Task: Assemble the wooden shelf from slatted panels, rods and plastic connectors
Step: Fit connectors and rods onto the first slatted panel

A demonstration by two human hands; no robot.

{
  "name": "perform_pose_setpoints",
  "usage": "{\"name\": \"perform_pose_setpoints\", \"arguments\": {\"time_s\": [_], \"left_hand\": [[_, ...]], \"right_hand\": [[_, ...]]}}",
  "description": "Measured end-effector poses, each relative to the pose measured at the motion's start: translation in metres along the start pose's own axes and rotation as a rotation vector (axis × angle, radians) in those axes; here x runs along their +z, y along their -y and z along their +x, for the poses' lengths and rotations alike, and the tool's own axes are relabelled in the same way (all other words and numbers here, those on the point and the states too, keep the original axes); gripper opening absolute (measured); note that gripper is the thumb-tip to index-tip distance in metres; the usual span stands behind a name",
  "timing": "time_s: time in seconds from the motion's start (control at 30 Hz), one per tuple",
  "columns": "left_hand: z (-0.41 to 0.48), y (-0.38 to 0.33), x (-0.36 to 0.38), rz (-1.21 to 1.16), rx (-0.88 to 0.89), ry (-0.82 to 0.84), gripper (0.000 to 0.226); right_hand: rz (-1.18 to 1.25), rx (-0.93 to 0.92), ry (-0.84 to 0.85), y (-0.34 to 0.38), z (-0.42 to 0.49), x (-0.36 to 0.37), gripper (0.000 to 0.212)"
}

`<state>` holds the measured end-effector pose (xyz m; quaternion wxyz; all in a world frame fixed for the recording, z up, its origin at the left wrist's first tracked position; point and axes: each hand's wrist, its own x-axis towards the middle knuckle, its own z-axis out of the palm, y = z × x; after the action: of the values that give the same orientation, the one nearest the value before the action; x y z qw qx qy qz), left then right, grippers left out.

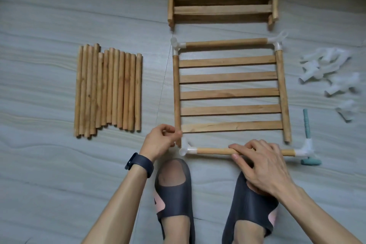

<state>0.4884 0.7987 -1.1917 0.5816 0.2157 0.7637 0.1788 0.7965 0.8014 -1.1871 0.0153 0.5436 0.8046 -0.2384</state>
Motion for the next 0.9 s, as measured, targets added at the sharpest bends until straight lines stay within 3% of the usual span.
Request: {"name": "perform_pose_setpoints", "arguments": {"time_s": [0.13,0.3,0.47,0.9], "left_hand": [[0.003,-0.002,0.004,0.000,0.011,-0.034,0.018],[-0.003,-0.006,-0.002,-0.229,0.006,0.012,0.009],[0.002,-0.001,-0.011,-0.309,-0.030,0.112,0.023],[0.000,-0.004,-0.013,-0.288,-0.052,0.140,0.018]], "right_hand": [[0.024,-0.015,0.042,0.006,-0.003,0.012,0.032],[0.069,-0.024,0.037,0.015,-0.003,0.017,0.032],[0.067,-0.014,0.008,0.017,-0.003,0.017,0.033],[0.031,-0.042,-0.075,0.020,0.002,0.017,0.034]]}}
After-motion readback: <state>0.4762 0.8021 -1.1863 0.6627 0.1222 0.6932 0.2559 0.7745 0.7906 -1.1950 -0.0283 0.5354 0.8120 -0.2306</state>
